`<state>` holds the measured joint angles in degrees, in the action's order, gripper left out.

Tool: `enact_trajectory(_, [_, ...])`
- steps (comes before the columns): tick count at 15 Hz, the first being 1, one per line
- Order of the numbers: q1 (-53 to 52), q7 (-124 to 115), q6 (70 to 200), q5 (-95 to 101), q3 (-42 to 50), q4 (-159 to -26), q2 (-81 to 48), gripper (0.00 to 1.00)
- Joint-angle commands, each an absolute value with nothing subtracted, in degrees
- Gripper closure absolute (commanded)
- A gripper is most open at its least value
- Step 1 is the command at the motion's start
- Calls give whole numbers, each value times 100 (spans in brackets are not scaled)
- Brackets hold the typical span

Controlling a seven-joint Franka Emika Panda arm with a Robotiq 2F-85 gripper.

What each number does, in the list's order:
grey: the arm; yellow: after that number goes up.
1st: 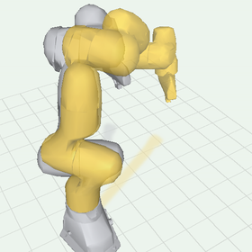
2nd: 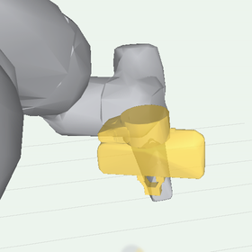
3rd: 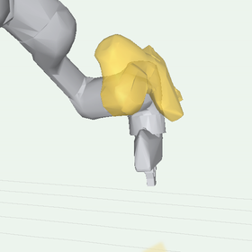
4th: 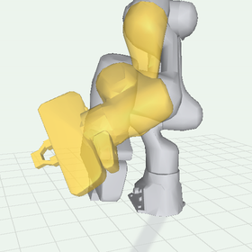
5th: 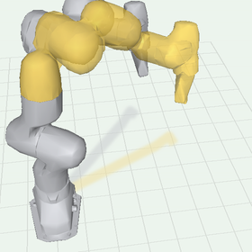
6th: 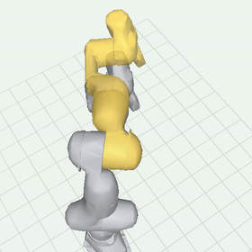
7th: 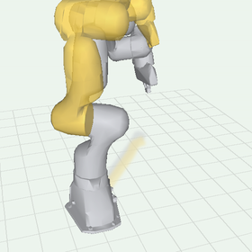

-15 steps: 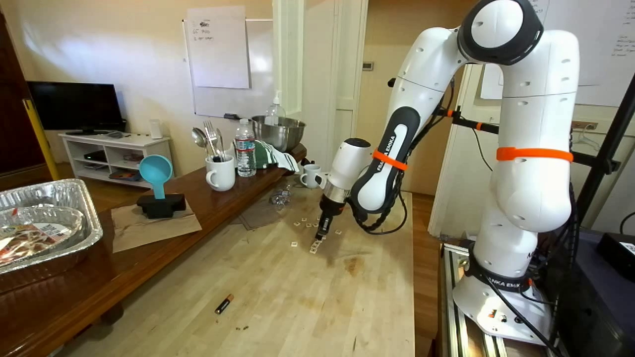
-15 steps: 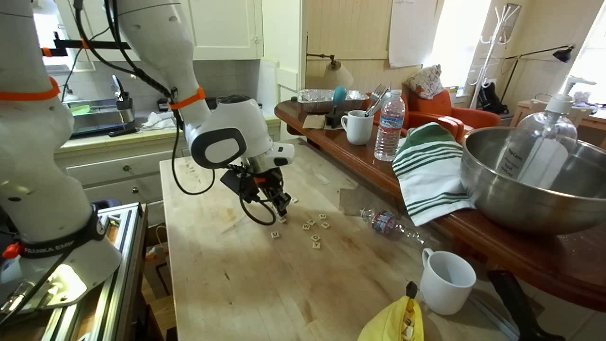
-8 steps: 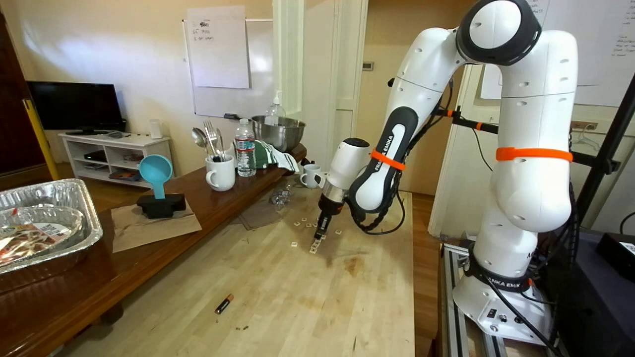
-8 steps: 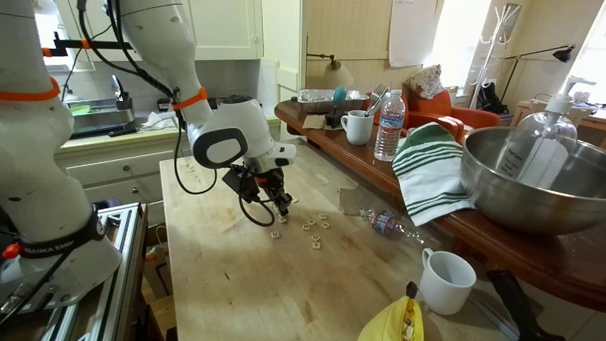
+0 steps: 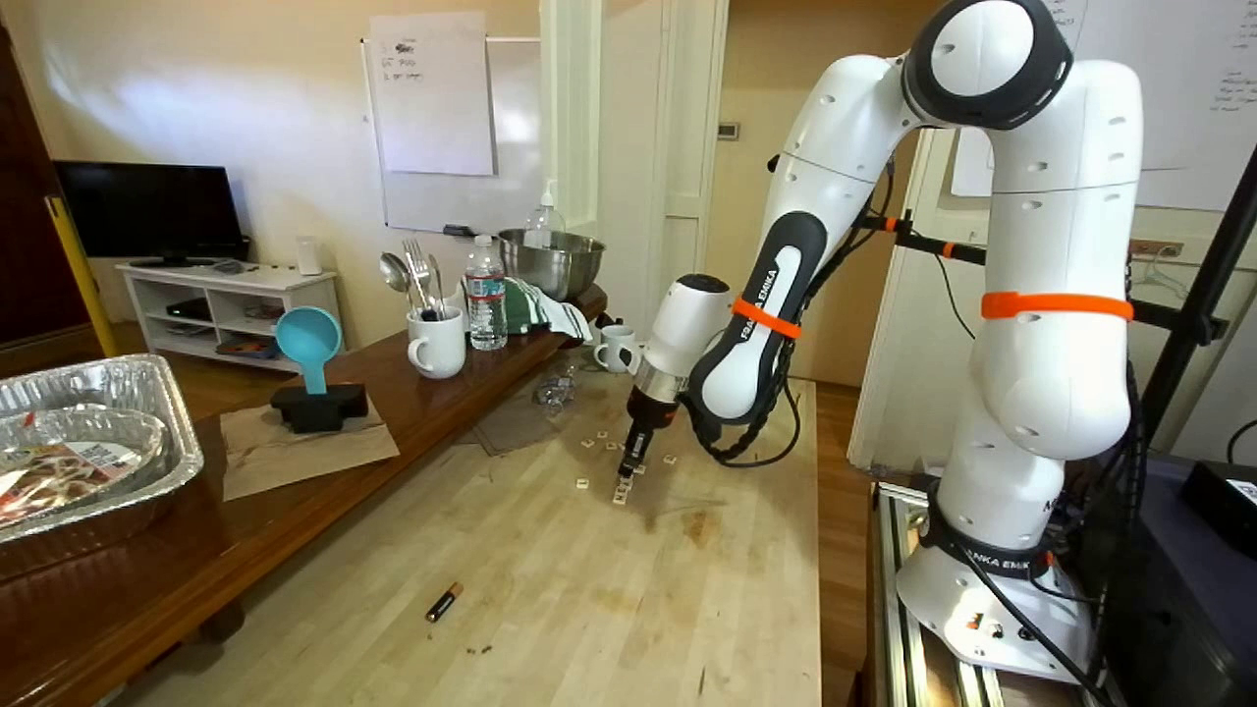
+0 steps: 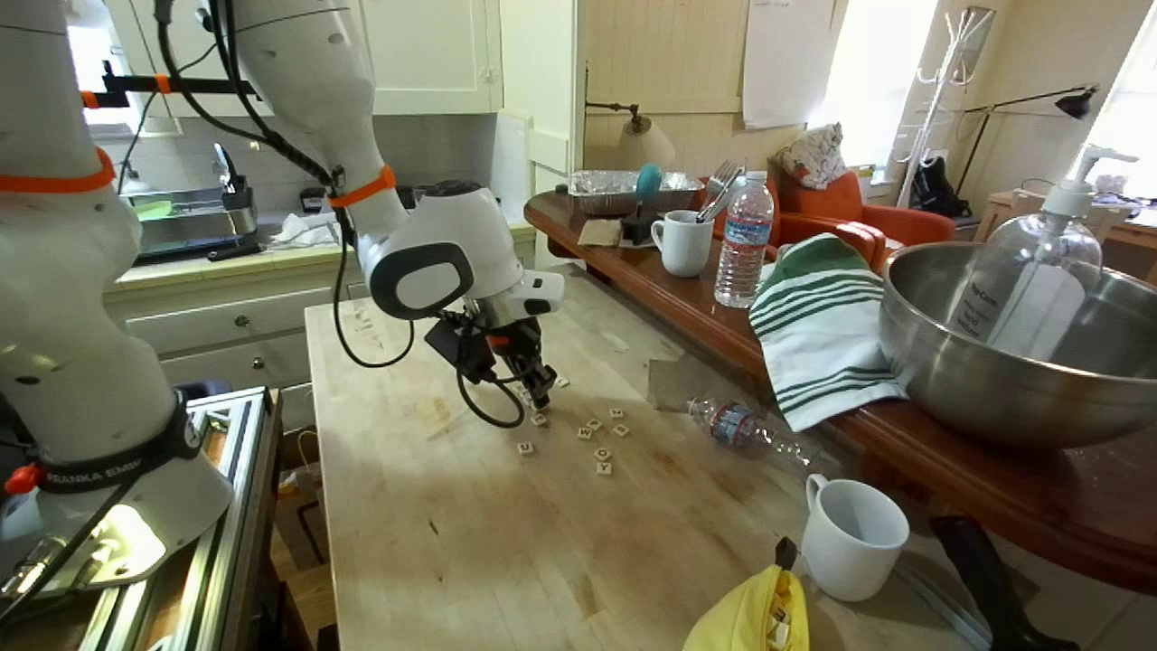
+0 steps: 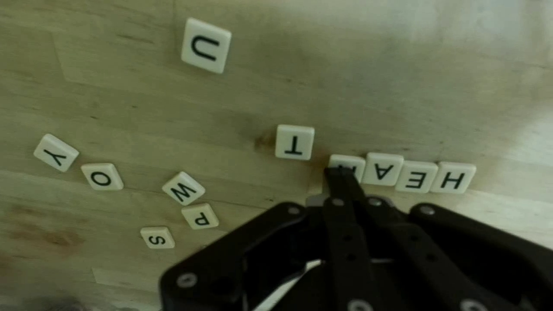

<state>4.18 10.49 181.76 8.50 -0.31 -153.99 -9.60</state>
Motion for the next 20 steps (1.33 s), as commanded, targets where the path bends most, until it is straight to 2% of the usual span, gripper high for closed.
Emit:
enact_trajectory(1, [430, 1029, 18071, 774, -80, -15315, -1135, 100])
enact_trajectory(20, [864, 1156, 18043, 835, -417, -15485, -741, 100])
